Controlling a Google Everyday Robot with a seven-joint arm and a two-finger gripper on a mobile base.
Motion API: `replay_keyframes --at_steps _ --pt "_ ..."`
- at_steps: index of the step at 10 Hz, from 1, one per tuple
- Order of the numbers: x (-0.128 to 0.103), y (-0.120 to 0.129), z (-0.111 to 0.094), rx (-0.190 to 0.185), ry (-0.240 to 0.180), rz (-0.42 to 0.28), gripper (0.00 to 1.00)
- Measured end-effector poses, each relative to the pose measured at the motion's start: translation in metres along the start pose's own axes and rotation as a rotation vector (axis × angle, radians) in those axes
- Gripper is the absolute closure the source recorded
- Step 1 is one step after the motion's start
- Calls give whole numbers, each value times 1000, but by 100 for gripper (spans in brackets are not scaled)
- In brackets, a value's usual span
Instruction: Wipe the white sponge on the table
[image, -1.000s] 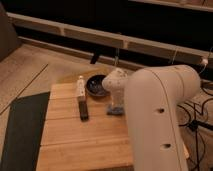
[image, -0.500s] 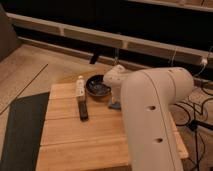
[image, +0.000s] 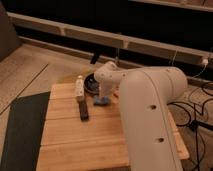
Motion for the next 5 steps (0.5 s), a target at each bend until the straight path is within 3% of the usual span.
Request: replay_keyframes --at_steps 3,5 --pt "39 -38 -14 52 22 36 60" --pt "53 -44 -5 49 51 52 42"
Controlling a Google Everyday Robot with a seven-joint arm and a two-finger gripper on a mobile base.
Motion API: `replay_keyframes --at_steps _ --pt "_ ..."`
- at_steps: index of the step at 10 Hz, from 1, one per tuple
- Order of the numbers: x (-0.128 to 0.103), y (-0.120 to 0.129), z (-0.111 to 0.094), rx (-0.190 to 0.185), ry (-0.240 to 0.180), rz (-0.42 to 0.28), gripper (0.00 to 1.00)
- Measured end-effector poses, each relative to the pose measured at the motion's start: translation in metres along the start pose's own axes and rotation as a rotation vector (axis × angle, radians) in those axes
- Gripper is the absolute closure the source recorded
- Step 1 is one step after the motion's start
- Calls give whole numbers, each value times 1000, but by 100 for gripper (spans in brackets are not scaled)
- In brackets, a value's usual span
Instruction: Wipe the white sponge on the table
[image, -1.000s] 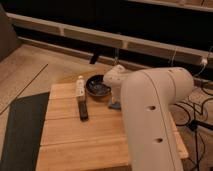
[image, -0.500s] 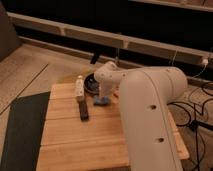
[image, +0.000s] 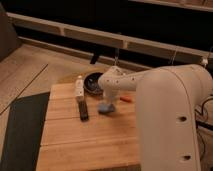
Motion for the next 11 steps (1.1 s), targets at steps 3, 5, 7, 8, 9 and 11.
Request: replay_keyframes --at_steps 3,5,7,8,9,11 --pt "8 14 24 -46 39 -5 33" --pt "-6 22 30 -58 27 -26 33" --pt "-30 27 24 -41 -9 -66 33" --pt "-39 29 19 -40 -27 -76 33" --pt "-44 28 12 -35 -36 -85 33" --pt "-36 29 -1 -46 -37 -100 33"
